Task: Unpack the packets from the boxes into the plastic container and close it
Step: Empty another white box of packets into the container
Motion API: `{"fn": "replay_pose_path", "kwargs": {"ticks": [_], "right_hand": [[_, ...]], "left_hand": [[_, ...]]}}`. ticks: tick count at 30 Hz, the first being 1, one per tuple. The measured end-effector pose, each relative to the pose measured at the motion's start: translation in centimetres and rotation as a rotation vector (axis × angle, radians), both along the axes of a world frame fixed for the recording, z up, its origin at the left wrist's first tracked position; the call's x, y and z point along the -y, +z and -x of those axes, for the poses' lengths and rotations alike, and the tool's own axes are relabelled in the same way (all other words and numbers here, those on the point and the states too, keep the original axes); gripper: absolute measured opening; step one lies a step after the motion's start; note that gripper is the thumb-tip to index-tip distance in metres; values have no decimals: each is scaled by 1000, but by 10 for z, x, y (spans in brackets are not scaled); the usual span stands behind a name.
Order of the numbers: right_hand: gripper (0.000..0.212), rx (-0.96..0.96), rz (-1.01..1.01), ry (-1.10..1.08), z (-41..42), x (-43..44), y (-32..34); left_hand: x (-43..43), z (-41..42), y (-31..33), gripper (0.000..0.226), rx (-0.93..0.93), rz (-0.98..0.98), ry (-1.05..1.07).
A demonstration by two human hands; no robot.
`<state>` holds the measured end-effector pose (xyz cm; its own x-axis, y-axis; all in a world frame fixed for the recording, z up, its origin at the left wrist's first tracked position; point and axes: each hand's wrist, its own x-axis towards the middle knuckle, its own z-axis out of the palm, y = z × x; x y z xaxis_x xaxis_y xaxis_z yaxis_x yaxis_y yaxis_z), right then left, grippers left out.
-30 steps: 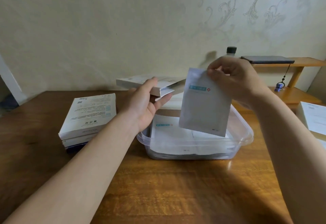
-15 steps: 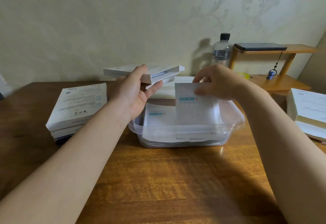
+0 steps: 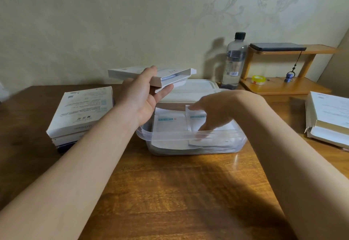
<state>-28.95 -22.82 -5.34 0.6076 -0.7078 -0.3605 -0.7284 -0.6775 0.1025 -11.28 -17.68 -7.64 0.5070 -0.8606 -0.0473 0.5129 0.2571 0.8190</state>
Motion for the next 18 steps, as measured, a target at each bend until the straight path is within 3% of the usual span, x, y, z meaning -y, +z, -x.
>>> {"fn": "replay_pose_path", "kwargs": {"ticks": [7, 18], "right_hand": [[91, -147, -33, 28, 4, 5, -1], [94, -163, -23, -19, 8, 8, -1]], "left_hand": [[2, -2, -1, 15, 9, 3, -16], [-2, 1, 0, 24, 33, -8, -6]]}}
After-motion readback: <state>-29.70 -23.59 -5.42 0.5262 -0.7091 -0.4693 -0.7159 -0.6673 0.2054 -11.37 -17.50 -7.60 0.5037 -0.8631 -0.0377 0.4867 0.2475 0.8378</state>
